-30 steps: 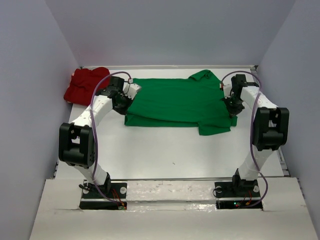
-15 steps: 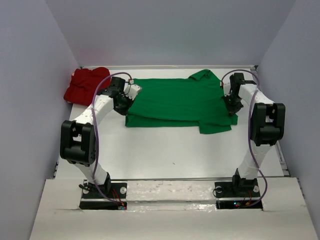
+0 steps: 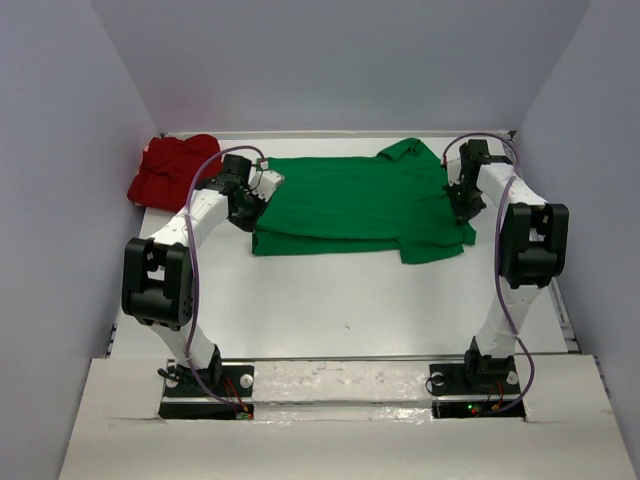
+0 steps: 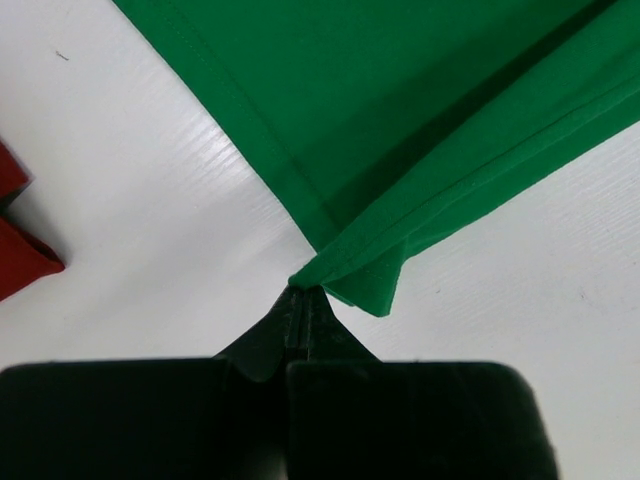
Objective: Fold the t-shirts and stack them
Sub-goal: Fold the flattened tshirt in 1/3 of the way
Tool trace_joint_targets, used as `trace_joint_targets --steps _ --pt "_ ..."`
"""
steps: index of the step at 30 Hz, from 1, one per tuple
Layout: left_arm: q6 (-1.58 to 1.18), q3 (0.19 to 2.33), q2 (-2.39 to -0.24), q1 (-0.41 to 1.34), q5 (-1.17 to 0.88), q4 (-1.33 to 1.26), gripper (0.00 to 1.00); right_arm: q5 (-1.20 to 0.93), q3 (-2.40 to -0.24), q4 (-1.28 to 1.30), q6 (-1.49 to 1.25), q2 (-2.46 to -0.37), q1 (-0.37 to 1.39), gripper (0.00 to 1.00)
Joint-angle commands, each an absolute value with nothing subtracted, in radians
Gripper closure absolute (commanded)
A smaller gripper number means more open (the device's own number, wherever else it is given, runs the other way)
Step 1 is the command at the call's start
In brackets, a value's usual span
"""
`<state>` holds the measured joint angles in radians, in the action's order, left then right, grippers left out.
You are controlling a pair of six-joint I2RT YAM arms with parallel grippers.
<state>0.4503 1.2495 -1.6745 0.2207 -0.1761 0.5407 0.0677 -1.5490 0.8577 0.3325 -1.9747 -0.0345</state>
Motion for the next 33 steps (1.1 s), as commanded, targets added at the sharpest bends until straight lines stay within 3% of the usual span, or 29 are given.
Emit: trace_joint_targets --steps 1,16,33 --pt "0.454 1.273 -1.68 0.215 -0.181 0.537 1.0 0.077 -1.617 0.828 0.321 -1.986 -0.044 1.0" --pt "0.454 1.281 -1.7 0.216 -0.183 0.538 1.0 0.109 -1.776 0.868 0.322 -2.112 -0.044 1.0" --pt "0.454 1.287 -1.717 0.218 -0.179 0.54 1.0 0.101 -1.761 0.871 0.345 -2.178 -0.044 1.0"
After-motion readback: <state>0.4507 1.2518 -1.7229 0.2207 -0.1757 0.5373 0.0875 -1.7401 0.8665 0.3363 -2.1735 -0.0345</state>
